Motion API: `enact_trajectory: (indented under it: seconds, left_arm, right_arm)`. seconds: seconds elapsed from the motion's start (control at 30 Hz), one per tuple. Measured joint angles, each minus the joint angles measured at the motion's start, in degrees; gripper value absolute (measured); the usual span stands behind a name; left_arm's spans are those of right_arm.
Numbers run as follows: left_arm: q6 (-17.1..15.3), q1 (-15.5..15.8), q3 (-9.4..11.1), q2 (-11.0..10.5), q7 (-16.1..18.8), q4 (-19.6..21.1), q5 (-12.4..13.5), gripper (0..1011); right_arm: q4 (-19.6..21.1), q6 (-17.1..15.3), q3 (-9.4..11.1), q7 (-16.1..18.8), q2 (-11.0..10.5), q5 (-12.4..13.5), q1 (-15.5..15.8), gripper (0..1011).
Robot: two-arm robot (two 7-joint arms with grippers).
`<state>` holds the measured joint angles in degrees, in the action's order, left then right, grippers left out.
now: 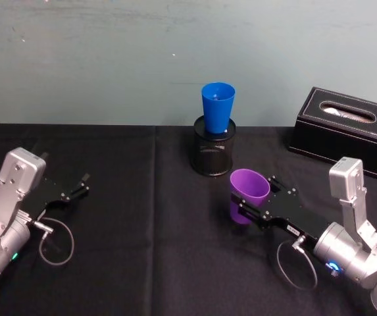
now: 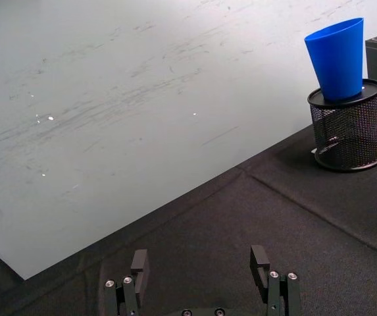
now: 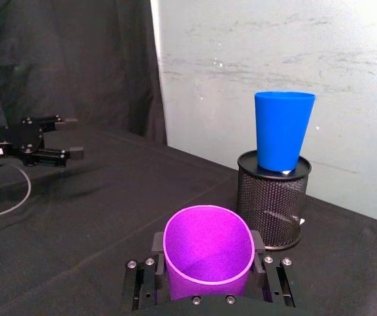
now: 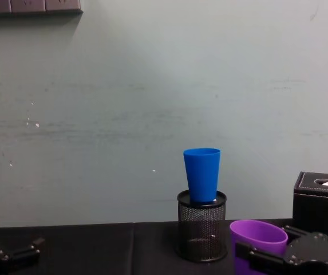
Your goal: Pick up one cup with a gripper and tap it against the other cup.
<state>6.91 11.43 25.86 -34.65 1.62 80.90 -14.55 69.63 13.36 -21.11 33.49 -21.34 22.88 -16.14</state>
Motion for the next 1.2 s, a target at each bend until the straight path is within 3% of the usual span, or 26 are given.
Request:
enact_trajectory:
  seconds: [1.2]
  left_arm:
    - [0.0, 0.0, 0.0, 0.0, 0.0, 0.0, 0.0, 1011]
  right_arm:
    - [-2.98, 0.66, -0.37, -0.09, 1.14, -0.88, 0.01, 733]
